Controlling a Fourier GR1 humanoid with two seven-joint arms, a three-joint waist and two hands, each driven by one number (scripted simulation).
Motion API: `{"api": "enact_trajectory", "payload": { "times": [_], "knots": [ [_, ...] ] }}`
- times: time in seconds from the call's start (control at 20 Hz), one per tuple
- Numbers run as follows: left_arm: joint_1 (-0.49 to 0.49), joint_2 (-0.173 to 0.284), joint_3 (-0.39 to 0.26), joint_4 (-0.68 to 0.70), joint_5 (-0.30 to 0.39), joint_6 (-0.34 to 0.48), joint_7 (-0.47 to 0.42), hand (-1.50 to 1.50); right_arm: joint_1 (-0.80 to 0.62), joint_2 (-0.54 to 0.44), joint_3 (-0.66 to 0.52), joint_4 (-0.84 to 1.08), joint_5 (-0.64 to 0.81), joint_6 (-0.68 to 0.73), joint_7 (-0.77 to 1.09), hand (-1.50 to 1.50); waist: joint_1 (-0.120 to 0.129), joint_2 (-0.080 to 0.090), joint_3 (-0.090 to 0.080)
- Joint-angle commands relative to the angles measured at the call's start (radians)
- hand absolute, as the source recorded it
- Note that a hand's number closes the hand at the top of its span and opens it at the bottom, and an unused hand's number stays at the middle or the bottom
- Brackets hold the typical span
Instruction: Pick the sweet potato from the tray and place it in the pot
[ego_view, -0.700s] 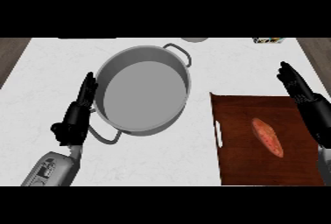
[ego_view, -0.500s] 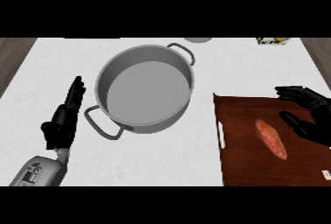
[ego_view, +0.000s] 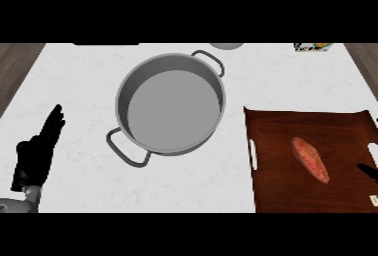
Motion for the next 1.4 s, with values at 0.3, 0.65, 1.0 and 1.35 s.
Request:
{"api": "enact_trajectory", "payload": {
  "times": [0.3,0.65,1.0,1.35],
  "knots": [
    [0.072,0.002,0.024,-0.118,-0.043,-0.013,0.081,0.00,-0.045,-0.098,0.033,0.031,0.088,0.160,0.025,-1.50,0.008,0.000,-0.004],
    [0.064,0.008,0.066,-0.070,-0.031,-0.060,0.047,0.00,-0.173,-0.170,0.151,-0.074,0.128,0.349,0.292,-1.50,0.010,0.002,-0.005],
    [0.023,0.015,0.051,-0.127,-0.052,-0.049,0.134,0.00,-0.313,-0.185,0.349,-0.069,0.220,0.569,0.531,-1.50,0.029,0.005,-0.004],
    [0.074,-0.058,0.052,-0.103,-0.106,-0.032,0.074,0.00,-0.462,-0.069,0.394,0.036,0.262,0.710,0.647,-1.50,0.016,0.003,-0.004]
  ]
}}
